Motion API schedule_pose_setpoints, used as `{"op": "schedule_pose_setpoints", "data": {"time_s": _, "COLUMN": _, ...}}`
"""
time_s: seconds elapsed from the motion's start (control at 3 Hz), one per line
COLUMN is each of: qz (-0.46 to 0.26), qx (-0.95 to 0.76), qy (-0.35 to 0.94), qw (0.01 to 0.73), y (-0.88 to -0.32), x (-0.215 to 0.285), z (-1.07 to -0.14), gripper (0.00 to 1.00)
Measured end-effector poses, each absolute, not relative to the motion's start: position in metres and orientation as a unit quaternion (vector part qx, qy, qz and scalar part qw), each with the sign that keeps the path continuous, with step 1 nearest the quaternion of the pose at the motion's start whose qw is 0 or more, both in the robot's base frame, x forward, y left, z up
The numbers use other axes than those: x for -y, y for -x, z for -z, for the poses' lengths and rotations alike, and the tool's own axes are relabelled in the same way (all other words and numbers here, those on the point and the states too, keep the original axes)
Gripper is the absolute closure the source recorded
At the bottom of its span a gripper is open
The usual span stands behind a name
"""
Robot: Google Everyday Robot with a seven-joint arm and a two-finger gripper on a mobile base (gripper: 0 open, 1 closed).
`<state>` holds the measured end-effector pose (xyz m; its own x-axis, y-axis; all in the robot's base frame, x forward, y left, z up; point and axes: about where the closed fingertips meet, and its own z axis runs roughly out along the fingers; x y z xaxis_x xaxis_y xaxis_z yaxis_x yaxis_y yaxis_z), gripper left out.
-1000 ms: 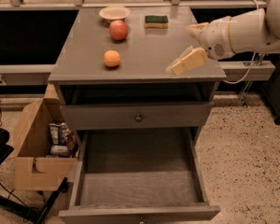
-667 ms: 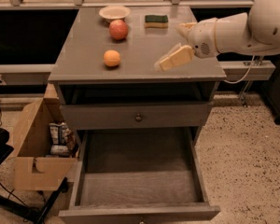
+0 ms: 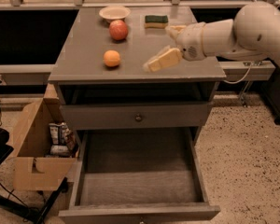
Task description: Place orange into middle drawer
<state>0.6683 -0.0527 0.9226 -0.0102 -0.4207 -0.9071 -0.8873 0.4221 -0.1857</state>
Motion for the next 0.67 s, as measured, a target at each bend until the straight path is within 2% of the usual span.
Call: {"op": "schedule_pose_setpoints", "data": {"time_s": 0.67, "qz": -0.298, "qx": -0.635, "qy": 0.481, "qw": 0.527, "y": -0.710, "x": -0.036, "z": -0.906, "gripper": 0.00}}
